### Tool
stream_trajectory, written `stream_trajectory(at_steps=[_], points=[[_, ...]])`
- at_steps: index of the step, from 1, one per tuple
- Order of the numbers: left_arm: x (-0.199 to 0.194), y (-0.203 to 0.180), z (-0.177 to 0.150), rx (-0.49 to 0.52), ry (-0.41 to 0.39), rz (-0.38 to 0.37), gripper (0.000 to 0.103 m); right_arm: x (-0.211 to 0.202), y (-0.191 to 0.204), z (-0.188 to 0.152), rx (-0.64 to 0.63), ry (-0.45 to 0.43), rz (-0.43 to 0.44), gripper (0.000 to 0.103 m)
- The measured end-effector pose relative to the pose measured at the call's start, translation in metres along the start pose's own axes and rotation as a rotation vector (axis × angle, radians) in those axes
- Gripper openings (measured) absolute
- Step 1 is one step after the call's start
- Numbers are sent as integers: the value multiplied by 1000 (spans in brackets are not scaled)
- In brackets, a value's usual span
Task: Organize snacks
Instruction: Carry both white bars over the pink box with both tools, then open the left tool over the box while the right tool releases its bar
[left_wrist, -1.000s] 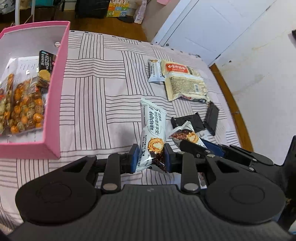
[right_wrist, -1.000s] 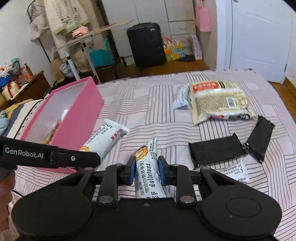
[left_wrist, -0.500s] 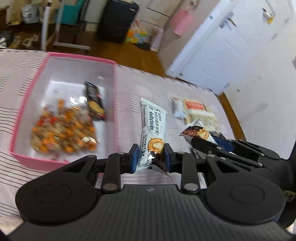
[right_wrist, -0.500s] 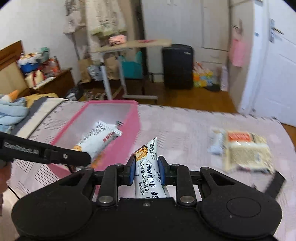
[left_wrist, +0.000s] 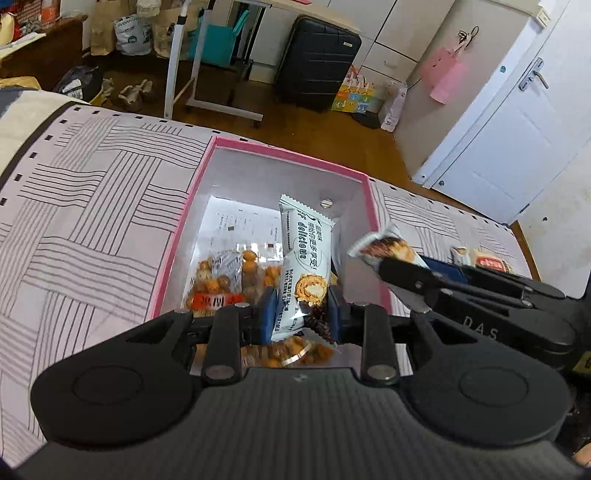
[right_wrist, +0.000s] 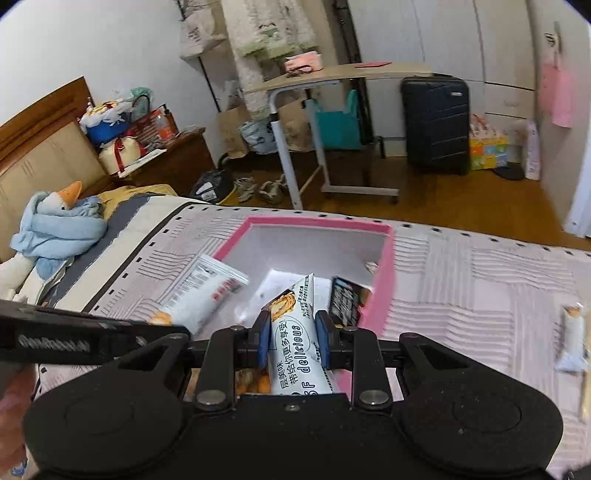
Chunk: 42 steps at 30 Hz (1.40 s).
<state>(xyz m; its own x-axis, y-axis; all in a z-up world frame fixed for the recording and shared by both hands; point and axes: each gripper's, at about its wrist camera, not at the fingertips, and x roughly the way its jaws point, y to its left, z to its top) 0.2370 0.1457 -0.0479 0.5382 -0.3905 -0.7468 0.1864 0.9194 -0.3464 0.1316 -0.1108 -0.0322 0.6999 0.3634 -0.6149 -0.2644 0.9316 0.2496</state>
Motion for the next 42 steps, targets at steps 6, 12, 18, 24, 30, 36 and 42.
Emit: stream_trajectory(at_steps=[6, 12, 18, 24, 30, 36, 42], points=[[44, 16, 6, -58, 48, 41, 27, 45, 13, 11, -100, 39, -1, 30], [78, 28, 9, -116, 74, 73, 27, 74, 5, 16, -49, 65, -29, 34], [77, 25, 9, -63, 84, 94, 41, 66, -5, 14, 4, 42, 21, 41], [44, 15, 2, -20, 67, 59, 42, 6, -9, 3, 23, -11, 46, 41], [6, -14, -9, 70, 41, 11, 44, -57, -11, -15, -6, -32, 4, 43], [-11, -54, -24, 162, 24, -32, 45, -109, -26, -46, 19, -101, -39, 46], [-8, -98, -43, 224, 25, -93, 46, -139, -55, -82, 46, -104, -130, 47]])
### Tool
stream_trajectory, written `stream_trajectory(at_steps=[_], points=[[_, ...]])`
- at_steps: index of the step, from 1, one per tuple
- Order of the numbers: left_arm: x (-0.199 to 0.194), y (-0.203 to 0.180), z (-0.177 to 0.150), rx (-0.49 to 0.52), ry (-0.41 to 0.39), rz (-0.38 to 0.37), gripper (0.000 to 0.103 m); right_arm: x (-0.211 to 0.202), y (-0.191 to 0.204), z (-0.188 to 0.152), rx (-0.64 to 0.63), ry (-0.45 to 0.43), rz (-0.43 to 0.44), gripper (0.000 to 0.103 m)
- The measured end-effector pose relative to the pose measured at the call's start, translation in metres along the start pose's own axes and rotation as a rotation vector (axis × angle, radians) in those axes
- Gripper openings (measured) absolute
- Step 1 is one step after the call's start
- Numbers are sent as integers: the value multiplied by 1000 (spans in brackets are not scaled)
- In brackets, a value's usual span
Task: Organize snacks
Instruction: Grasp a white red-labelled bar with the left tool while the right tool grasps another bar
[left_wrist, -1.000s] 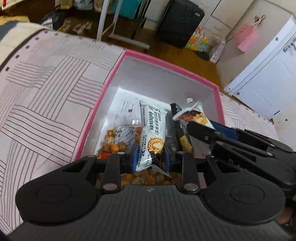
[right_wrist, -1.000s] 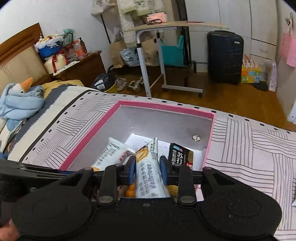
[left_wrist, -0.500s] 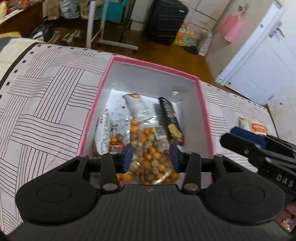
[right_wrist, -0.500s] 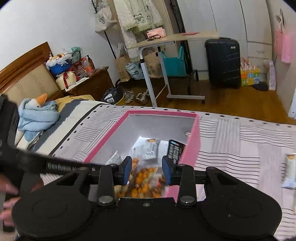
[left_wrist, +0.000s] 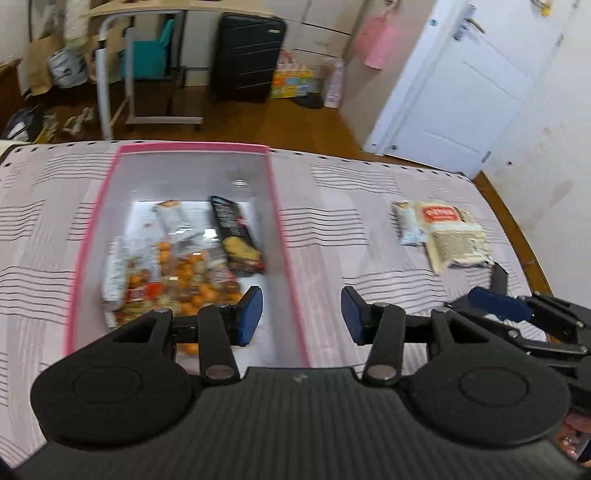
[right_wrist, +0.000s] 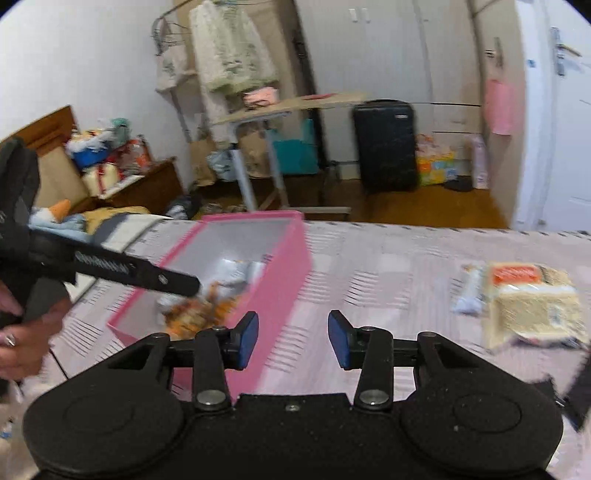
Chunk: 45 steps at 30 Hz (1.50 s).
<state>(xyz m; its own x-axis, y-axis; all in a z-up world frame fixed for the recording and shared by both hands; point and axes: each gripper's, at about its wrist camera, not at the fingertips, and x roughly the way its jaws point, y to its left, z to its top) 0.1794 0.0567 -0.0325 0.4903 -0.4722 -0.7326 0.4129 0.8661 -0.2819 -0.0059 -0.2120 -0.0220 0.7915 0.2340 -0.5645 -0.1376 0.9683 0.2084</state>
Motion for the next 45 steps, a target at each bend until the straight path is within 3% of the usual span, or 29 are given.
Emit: stream_trajectory(at_steps=[7, 13, 22, 26, 30, 35, 37, 40, 45], points=[[29, -45, -11, 18, 28, -45, 46, -16, -60, -47, 111, 19, -166, 47], [54, -79, -17, 50, 33, -52, 46, -21, -123, -83, 302, 42, -208, 47], [106, -120, -15, 98, 34, -21, 46, -33, -166, -129, 491, 86, -223, 48], [141, -137, -6, 114, 35, -39, 46, -23, -182, -136, 545, 98, -246, 51], [176, -147, 4, 94, 12, -57, 46, -1, -199, -135, 611, 89, -259, 62], [220, -161, 20, 82, -16, -43, 46, 13, -200, -135, 565, 74, -326, 61], [237, -167, 29, 69, -20, -39, 46, 15, -194, -134, 485, 87, -361, 43], [260, -171, 42, 30, -31, -38, 46, 9, -191, -132, 388, 103, -381, 34], [291, -194, 51, 128, -43, 11, 46, 0, -199, -121, 300, 103, -385, 34]])
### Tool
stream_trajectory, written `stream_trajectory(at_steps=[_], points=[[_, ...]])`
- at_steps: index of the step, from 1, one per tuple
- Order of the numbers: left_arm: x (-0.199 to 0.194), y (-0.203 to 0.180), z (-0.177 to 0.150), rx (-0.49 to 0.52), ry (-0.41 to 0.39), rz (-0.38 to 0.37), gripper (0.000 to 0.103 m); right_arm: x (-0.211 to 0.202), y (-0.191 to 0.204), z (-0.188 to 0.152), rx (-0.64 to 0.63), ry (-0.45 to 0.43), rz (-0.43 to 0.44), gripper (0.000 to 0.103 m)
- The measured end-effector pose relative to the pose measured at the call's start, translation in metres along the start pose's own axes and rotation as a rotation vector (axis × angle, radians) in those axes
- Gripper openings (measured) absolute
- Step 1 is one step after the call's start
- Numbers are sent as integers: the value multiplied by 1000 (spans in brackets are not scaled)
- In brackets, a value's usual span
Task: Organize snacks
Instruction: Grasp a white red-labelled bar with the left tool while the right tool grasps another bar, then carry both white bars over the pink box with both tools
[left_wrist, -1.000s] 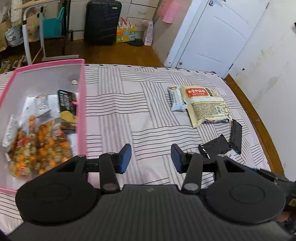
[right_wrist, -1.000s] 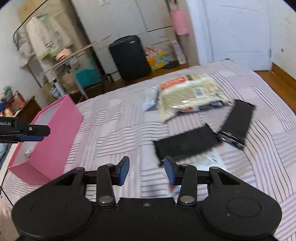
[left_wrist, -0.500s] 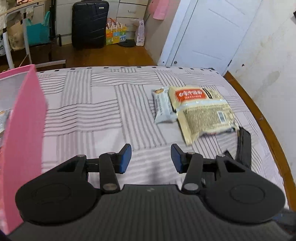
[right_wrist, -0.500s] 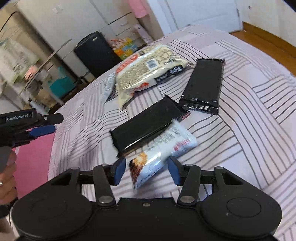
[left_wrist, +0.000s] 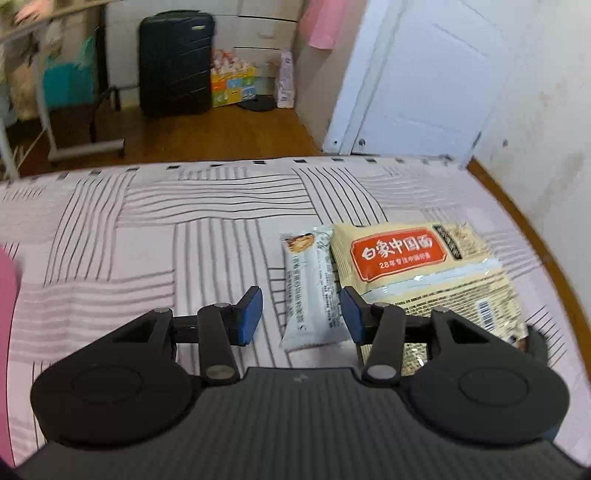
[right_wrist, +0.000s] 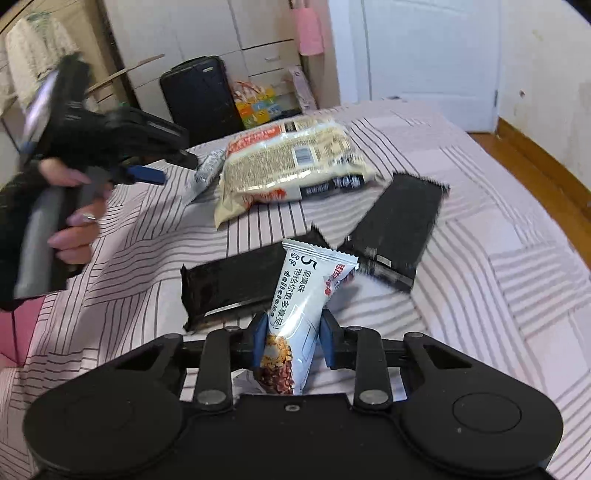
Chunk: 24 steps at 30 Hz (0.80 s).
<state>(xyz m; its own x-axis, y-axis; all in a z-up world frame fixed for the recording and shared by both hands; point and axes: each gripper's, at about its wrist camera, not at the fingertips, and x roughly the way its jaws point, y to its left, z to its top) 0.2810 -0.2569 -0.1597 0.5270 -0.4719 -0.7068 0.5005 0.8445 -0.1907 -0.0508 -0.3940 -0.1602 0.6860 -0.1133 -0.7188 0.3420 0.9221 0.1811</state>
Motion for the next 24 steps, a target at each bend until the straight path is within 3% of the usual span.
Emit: stream_trajectory(at_steps=[7, 12, 24], points=[[30, -8, -6, 21, 56, 27, 45, 13, -1, 29, -89, -30, -13, 33], [33, -5, -9, 11, 32, 51, 31, 29, 2, 48, -110, -2, 45, 33], [2, -6, -24, 18, 88, 35, 28, 43, 18, 67, -79, 61, 77, 33]])
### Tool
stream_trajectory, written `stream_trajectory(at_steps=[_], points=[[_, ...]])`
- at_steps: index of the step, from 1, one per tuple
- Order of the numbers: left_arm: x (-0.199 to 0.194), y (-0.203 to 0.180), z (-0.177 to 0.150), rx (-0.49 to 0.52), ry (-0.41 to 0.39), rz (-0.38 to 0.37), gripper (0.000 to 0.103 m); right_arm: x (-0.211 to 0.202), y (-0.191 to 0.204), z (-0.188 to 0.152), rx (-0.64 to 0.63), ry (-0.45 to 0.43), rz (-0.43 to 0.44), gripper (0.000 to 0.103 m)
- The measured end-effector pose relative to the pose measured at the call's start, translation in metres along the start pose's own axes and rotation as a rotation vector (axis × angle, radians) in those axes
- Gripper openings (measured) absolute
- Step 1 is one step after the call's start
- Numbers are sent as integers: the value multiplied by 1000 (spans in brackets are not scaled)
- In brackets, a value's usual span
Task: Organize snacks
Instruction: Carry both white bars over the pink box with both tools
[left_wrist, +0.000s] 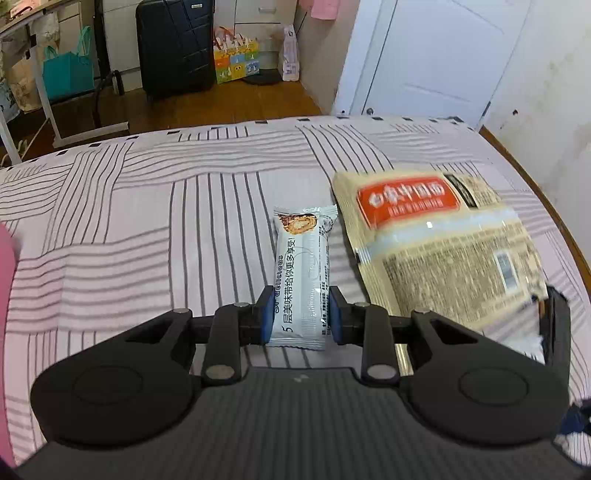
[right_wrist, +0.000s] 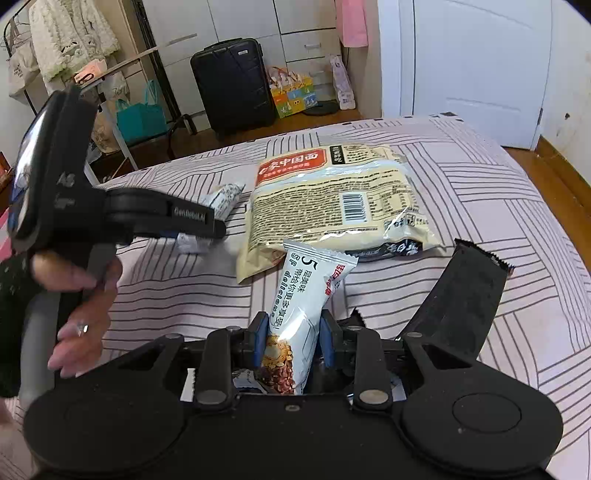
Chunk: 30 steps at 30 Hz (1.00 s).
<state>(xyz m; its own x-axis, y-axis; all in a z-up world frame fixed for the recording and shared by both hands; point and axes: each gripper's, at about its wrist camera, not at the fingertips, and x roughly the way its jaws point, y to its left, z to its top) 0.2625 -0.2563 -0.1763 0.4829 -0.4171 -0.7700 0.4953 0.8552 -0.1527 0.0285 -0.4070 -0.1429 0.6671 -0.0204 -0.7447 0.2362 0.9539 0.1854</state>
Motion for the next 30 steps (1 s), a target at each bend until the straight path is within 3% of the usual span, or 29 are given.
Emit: stream_trajectory(at_steps=[15, 22, 30], points=[[-76, 0, -37, 80, 80, -51, 28, -15, 15, -10, 81, 64, 54, 33], [-114, -2, -50, 130, 95, -99, 28, -37, 36, -14, -3, 72, 52, 33], [-149, 13, -59, 104, 128, -125, 28, -69, 61, -17, -90, 49, 66, 33]])
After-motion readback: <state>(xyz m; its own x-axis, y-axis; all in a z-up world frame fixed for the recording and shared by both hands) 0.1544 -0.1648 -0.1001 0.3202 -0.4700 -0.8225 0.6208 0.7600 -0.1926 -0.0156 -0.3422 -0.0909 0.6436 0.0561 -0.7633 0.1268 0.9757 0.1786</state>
